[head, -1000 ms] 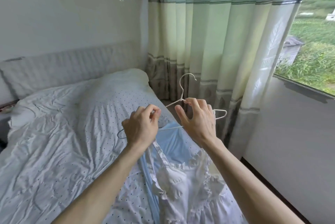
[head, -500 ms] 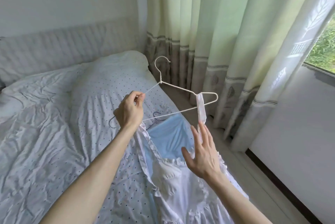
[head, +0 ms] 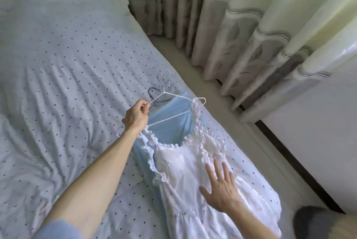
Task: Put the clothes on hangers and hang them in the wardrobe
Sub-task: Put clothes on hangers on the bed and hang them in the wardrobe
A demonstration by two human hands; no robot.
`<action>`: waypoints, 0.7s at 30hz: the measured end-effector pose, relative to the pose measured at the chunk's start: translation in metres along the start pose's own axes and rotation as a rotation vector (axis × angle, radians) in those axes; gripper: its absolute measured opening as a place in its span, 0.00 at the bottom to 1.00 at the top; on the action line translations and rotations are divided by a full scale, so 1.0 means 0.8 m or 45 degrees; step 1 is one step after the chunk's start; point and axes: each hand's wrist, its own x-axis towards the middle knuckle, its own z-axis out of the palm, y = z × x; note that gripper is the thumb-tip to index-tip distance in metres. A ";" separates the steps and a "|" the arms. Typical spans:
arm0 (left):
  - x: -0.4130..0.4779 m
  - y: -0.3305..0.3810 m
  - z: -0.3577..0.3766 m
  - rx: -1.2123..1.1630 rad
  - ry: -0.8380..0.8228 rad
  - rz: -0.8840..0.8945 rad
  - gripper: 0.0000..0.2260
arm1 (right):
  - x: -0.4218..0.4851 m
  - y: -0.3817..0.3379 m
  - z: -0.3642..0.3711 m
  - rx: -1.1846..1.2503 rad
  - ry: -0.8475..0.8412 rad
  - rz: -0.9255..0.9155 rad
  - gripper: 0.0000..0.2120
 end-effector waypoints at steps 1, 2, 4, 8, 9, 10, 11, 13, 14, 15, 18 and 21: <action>0.020 -0.012 0.015 0.035 -0.031 -0.017 0.08 | 0.010 -0.002 0.009 -0.008 -0.035 0.011 0.41; 0.039 -0.024 0.028 0.066 -0.052 -0.034 0.08 | 0.019 -0.003 0.016 -0.019 -0.063 0.013 0.40; 0.071 -0.045 0.054 0.081 -0.068 -0.088 0.08 | 0.035 -0.005 0.028 -0.058 -0.115 0.007 0.40; 0.120 -0.082 0.101 -0.014 -0.015 -0.149 0.09 | 0.065 -0.009 0.048 -0.089 -0.148 -0.022 0.41; 0.130 -0.090 0.111 -0.020 -0.002 -0.158 0.09 | 0.071 -0.009 0.054 -0.095 -0.125 -0.023 0.41; 0.139 -0.101 0.121 -0.013 0.003 -0.167 0.10 | 0.077 -0.011 0.059 -0.108 -0.103 -0.025 0.42; 0.146 -0.109 0.130 0.007 -0.003 -0.172 0.10 | 0.082 -0.013 0.064 -0.110 -0.086 -0.021 0.42; 0.162 -0.129 0.149 0.002 -0.020 -0.176 0.09 | 0.089 -0.016 0.075 -0.091 -0.112 -0.021 0.43; 0.169 -0.140 0.160 -0.021 -0.035 -0.184 0.09 | 0.091 -0.018 0.080 -0.094 -0.132 -0.027 0.42; 0.176 -0.149 0.170 -0.035 -0.057 -0.188 0.08 | 0.093 -0.020 0.085 -0.096 -0.145 -0.035 0.42; 0.187 -0.170 0.192 -0.006 -0.068 -0.216 0.09 | 0.095 -0.024 0.088 -0.074 -0.196 -0.046 0.40; 0.182 -0.170 0.195 0.125 -0.039 -0.180 0.11 | 0.096 -0.022 0.077 -0.083 -0.227 -0.059 0.39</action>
